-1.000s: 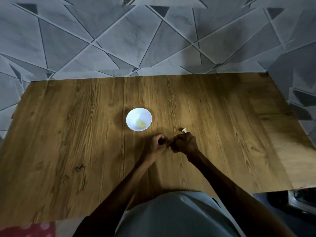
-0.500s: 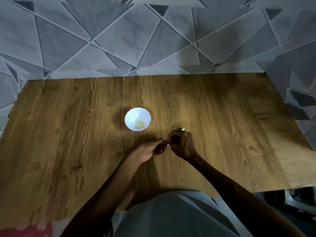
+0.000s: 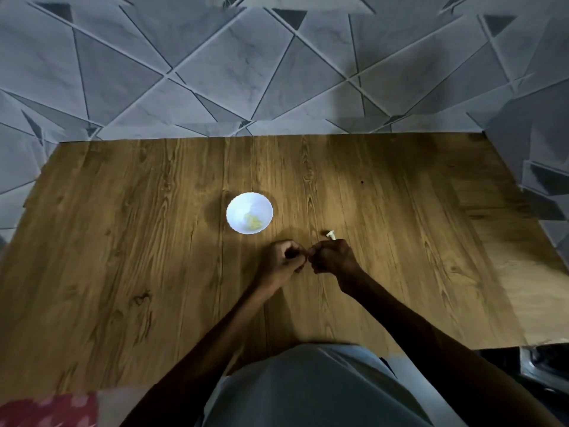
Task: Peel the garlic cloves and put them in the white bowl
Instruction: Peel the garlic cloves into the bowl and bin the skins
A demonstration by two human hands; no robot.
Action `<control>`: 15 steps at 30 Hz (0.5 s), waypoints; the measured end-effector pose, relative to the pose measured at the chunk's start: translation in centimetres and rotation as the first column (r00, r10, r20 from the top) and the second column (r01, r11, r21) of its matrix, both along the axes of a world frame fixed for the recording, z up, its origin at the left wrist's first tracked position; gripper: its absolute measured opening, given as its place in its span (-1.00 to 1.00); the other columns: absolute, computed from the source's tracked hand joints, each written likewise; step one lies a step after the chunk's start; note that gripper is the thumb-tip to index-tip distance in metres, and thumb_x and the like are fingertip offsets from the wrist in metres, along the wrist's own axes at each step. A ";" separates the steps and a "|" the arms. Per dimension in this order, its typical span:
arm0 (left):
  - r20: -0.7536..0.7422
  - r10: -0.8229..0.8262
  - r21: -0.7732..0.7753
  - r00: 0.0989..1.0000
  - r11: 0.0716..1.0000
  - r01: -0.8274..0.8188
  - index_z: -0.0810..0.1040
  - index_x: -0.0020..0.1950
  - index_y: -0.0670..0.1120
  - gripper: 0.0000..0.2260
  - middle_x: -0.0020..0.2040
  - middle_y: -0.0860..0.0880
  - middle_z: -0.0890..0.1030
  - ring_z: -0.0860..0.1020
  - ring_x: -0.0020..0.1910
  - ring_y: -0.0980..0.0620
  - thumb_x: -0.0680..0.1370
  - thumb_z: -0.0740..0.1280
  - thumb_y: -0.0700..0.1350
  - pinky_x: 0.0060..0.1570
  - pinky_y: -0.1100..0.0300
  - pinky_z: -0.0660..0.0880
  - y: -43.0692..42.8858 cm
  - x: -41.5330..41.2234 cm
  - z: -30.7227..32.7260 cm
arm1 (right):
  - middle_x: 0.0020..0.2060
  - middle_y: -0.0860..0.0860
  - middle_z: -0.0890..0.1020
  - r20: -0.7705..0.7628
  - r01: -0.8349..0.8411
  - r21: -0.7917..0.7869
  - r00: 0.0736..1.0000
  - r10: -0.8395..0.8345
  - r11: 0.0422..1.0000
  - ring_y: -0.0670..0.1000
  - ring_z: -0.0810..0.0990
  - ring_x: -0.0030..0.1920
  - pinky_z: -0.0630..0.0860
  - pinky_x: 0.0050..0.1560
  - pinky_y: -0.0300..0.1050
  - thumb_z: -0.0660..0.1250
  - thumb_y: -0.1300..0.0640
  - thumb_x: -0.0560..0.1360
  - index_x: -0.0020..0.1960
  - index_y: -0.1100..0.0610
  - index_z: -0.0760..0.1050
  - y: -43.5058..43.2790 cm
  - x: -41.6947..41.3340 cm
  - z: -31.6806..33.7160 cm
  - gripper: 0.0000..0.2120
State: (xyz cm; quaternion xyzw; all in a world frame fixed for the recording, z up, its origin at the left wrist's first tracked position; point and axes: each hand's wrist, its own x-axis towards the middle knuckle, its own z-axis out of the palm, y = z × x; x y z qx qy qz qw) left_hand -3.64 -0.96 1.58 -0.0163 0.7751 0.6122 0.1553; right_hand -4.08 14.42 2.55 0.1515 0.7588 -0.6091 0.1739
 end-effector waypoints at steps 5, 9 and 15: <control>-0.465 -0.160 -0.378 0.871 0.925 -0.032 0.58 -0.11 -0.16 -0.96 -0.19 -0.02 0.63 0.56 -0.21 0.10 0.46 0.41 -0.23 -0.22 0.22 0.54 0.4 0.8 -1.4 | -0.37 0.09 0.56 0.391 0.089 -0.227 0.920 0.007 0.970 -0.02 0.54 -0.32 0.53 -0.23 -0.16 0.24 0.35 0.55 -0.09 0.29 0.54 0.6 -0.5 0.8 -0.88; -0.461 -0.269 -0.505 0.846 0.863 -0.001 0.59 -0.07 -0.14 -0.95 -0.11 -0.03 0.62 0.58 -0.15 0.03 0.48 0.39 -0.21 -0.17 0.12 0.54 0.6 0.4 -1.9 | -0.40 0.08 0.56 0.442 0.135 -0.226 0.897 -0.022 0.965 -0.02 0.52 -0.33 0.49 -0.33 -0.21 0.24 0.36 0.55 -0.17 0.27 0.54 0.7 -0.6 0.4 -0.84; 0.606 0.010 0.259 0.795 0.943 -0.209 0.61 -0.09 -0.24 -0.90 -0.19 -0.12 0.61 0.57 -0.26 0.08 0.57 0.33 -0.26 -0.34 0.35 0.54 -0.2 -1.5 0.5 | -0.33 0.01 0.58 -0.357 -0.143 0.445 0.877 0.322 0.884 -0.04 0.55 -0.32 0.47 -0.35 -0.21 0.35 0.45 0.34 -0.25 0.18 0.52 -0.2 0.7 -0.8 -0.81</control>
